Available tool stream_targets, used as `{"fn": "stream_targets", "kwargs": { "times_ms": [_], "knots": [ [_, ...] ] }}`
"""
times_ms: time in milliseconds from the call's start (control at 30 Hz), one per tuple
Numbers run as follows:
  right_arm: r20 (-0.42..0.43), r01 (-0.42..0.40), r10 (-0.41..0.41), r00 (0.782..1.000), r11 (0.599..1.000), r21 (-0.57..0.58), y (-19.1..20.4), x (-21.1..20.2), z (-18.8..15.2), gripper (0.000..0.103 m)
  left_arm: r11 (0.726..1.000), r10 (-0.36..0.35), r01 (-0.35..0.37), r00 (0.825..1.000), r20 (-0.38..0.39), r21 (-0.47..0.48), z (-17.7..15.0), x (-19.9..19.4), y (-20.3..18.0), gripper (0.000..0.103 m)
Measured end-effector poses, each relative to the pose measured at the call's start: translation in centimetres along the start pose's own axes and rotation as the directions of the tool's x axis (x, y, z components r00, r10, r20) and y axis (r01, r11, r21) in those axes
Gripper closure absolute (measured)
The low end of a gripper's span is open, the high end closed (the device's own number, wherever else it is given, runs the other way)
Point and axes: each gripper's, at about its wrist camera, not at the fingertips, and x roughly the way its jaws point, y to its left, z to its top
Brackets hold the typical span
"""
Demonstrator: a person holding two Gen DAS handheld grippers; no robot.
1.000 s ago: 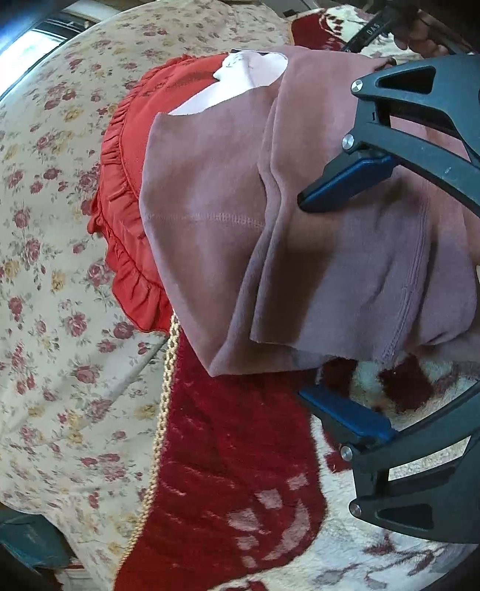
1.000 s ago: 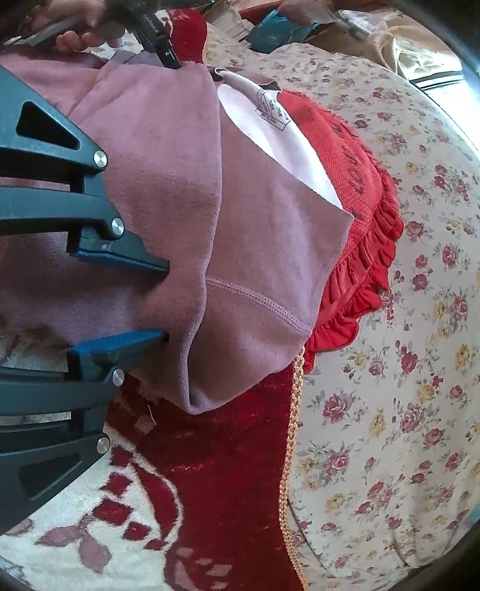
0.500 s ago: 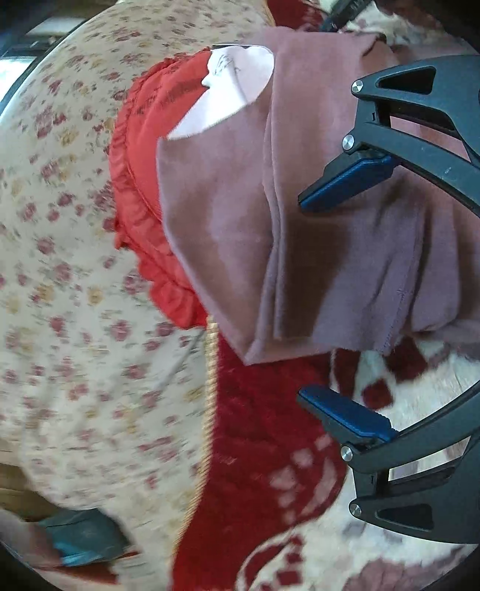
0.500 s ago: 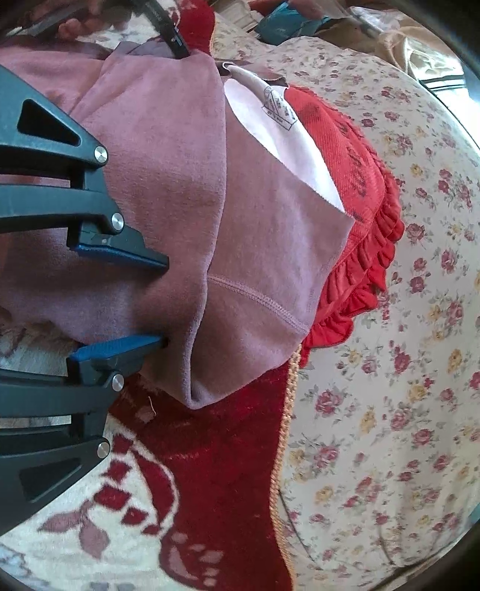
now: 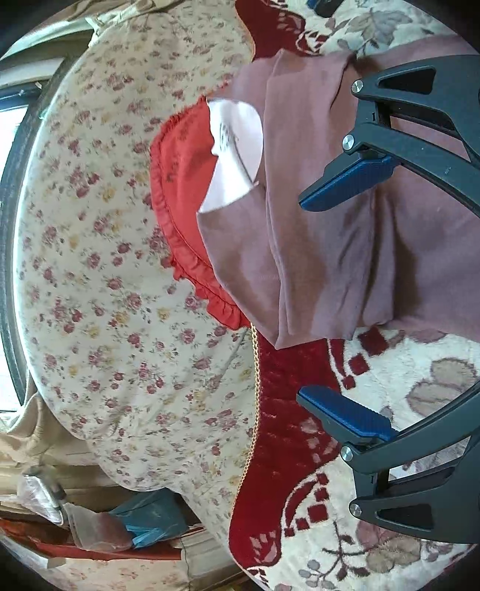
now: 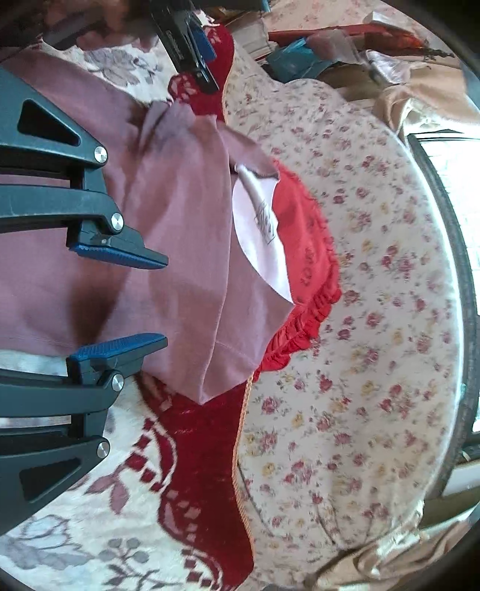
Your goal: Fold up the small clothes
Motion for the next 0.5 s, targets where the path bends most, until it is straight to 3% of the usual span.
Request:
{"fn": "stream_targets", "kwargs": {
  "times_ms": [233,367,500],
  "knots": [
    [0.040,0.032,-0.032,0.999,0.999,0.014,-0.1,-6.8,-3.7,0.069,1.000,-0.023,0.023,1.000,-0.009,0.011,-1.4,-3.7,0.5,0.008],
    [0.015,0.039,-0.040,0.999,0.999,0.034,-1.8,-9.7,-6.8,0.069,0.993,-0.110,0.112,0.992,-0.065,0.024,-3.6,-7.0,2.9,0.008],
    [-0.013,0.030,-0.030,0.999,0.998,0.052,-3.6,-13.0,-11.1,0.069,0.984,-0.174,0.176,0.968,-0.183,-0.004,-7.1,-9.8,7.0,0.008]
  ]
}}
